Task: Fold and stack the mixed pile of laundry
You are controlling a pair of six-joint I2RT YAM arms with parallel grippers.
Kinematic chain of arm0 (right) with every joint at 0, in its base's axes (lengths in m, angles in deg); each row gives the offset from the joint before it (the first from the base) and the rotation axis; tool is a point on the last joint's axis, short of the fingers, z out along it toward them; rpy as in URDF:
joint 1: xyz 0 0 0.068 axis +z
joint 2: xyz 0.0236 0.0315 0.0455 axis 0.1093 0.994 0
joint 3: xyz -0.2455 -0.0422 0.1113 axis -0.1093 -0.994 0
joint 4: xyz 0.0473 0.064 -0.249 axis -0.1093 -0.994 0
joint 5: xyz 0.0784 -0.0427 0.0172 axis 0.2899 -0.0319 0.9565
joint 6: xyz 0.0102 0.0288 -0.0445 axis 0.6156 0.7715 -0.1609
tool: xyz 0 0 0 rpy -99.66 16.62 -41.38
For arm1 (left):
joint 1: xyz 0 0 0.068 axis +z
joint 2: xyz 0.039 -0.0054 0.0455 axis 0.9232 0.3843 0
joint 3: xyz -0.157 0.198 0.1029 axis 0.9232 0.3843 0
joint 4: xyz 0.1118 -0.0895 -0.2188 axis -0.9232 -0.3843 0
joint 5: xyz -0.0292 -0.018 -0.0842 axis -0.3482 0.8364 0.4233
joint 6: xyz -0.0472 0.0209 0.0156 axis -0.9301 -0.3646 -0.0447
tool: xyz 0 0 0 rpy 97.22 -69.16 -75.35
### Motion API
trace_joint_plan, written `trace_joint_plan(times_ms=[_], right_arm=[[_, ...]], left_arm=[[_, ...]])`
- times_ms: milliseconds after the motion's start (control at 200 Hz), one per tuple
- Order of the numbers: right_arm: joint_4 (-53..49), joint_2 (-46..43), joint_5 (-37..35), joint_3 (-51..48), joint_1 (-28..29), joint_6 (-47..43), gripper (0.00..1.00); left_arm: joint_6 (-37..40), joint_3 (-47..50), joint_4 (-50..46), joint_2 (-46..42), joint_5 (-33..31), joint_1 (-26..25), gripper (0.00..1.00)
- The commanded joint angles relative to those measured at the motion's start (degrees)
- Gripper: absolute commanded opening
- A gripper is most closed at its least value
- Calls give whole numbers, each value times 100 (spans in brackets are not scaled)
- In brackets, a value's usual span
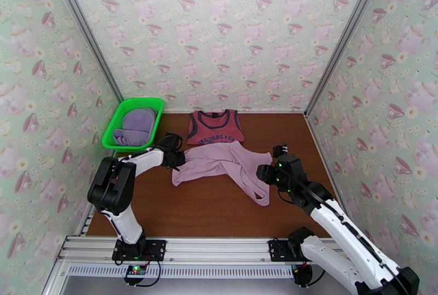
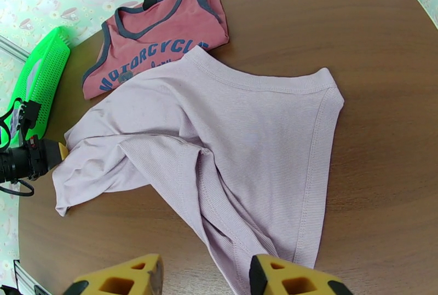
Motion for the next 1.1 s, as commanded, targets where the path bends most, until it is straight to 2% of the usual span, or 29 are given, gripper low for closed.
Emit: trace_joint_plan(times_ms=[0,210,376,481,701,856,992,1097], right_arm=[[-50,-52,72,-36,-8,-27,47],[-108,-30,27,71,-2,-125,47],[-249,46,19,241,-1,-378,47],[-388,227,135,402,-1,-646,47],[-867,877,454,922,-3,-1278,49],[-1456,1219,799,1297,-3,-1678,56],[-1607,1507,1132,1494,7,-1973,62],[-1908,2064,874,1973,46,-2420,63]], left_arm=[[25,85,-119,-83,-157,18,0],[149,-446,-710,-671,-363,-11,0],[380,-1015,-1499,-1644,-599,-210,0],[420,-962,-1841,-2278,-610,-439,0],[-15,198,-2328,-3774,-890,-1239,0],[-903,1407,-2743,-5132,-1211,-1892,0],[-1830,2279,-3030,-6175,-1415,-2240,0],[-2313,2708,-2737,-6294,-1312,-2341,0]])
